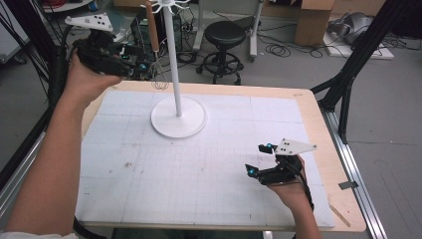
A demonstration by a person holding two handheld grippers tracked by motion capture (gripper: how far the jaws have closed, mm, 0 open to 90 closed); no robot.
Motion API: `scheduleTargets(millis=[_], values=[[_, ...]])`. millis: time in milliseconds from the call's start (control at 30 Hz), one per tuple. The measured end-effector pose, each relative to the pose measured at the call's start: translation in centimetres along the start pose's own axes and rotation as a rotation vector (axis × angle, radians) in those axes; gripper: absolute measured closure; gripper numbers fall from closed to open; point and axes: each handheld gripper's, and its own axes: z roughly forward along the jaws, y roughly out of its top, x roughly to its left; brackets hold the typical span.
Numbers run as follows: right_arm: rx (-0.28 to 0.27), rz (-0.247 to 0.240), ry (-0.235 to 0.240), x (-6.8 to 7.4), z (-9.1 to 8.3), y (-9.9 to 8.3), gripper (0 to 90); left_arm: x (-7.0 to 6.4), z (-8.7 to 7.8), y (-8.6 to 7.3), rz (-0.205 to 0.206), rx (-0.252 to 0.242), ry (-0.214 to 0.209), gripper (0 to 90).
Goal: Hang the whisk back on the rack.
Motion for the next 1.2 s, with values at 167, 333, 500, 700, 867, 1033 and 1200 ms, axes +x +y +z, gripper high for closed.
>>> scheduleTargets(millis=[167, 333, 500, 700, 867, 1033, 1200], values=[[0.009, -0.004, 0.003, 0.0, 0.1, -0.1, 13.6, -0.4, -0.2, -1.4, -0.004, -0.004, -0.016, 23.7], [0.006, -0.003, 0.003, 0.0, 0.1, 0.0, 13.6, -0.9, -0.3, -3.2, -0.017, -0.011, -0.043, 20.6], [0.01, 0.0, 0.003, 0.0, 0.2, -0.1, 13.6, -1.3, -0.3, -4.7, -0.024, -0.015, -0.065, 18.2], [0.009, -0.001, 0.0, 0.0, 0.3, -0.1, 13.6, -1.9, 0.0, -6.4, -0.027, 0.001, -0.088, 16.1], [0.01, 0.0, 0.005, 0.1, 0.3, -0.1, 13.6, -2.4, 0.1, -7.8, -0.032, -0.01, -0.099, 15.0], [0.006, -0.005, 0.004, 0.0, 0.3, -0.1, 13.6, -3.1, 0.4, -9.2, -0.035, -0.006, -0.115, 13.7], [0.008, -0.002, 0.002, 0.1, 0.2, -0.1, 13.6, -3.5, 0.5, -10.1, -0.033, -0.01, -0.132, 12.4]])
